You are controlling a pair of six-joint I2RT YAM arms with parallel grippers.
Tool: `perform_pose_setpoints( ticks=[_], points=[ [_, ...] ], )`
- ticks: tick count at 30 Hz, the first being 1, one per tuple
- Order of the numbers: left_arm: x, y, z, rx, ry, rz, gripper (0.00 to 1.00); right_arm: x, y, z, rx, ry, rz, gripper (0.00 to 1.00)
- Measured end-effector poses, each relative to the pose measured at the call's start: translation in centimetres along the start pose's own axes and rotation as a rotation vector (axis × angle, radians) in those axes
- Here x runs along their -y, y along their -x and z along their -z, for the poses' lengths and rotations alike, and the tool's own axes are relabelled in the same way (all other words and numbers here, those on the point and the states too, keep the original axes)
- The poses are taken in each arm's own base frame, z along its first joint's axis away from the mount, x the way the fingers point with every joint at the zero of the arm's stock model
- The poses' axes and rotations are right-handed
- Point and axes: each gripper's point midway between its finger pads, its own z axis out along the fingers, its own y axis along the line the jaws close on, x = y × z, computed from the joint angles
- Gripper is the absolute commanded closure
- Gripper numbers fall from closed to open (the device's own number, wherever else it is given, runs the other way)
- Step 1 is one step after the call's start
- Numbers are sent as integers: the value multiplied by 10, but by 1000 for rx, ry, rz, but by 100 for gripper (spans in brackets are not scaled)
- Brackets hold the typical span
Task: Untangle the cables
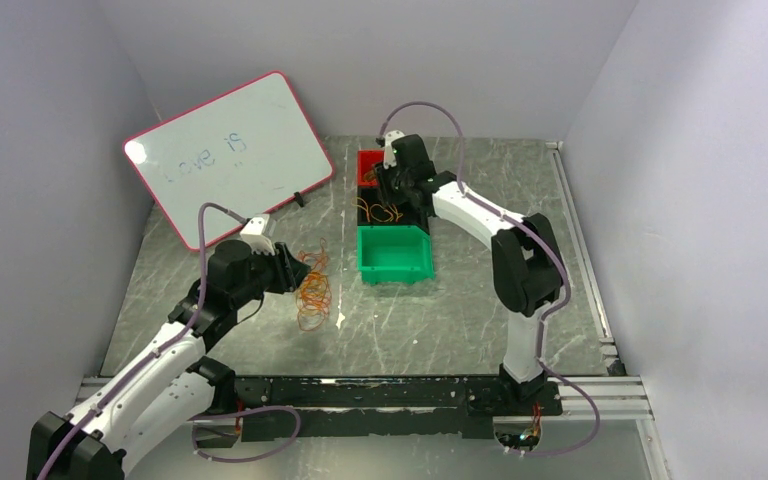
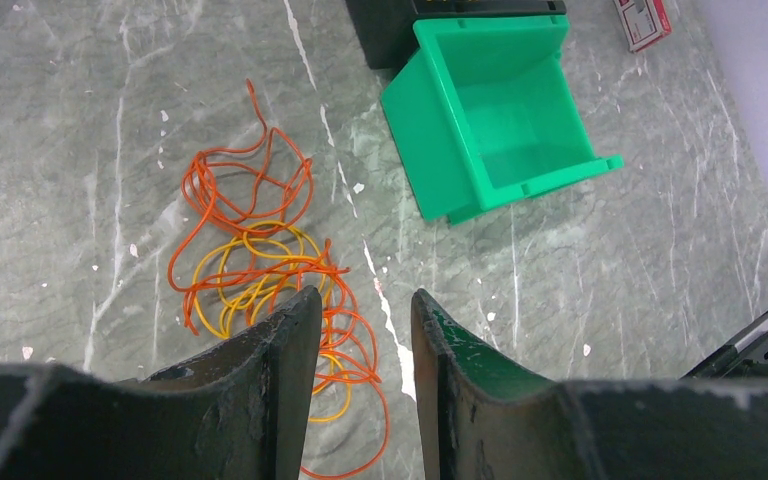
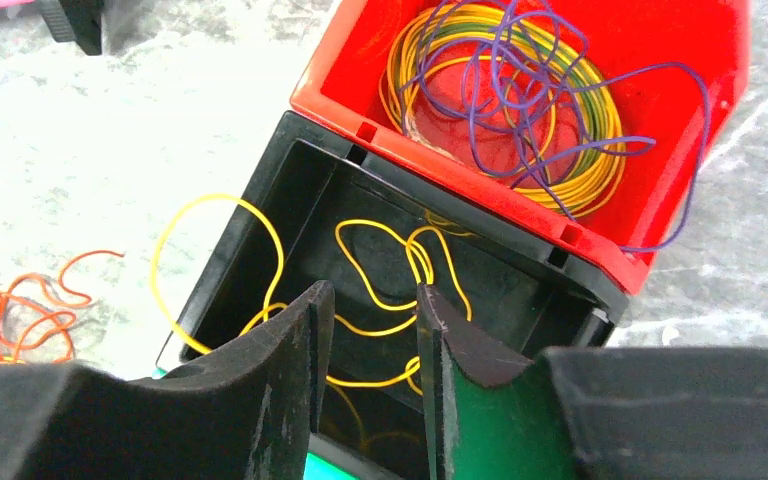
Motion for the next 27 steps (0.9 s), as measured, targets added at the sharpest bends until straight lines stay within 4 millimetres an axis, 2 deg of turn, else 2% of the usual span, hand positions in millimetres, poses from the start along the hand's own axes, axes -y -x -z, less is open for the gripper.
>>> perform_pose_setpoints(
  ticks=[7,15,21,27],
  points=[
    [-1,-2,-1,-7,4,1,56,-5,13,25,40,19,-6,55],
    [-1,-2,-1,-8,4,1,56,-44,22,44,71,205,61,50],
    [-1,-2,-1,-8,4,1,56,-70,18,34,35,284,145,49],
    [-1,-1,-1,-6,3,1,56,-80,3,17,-15,302,173,49]
  ],
)
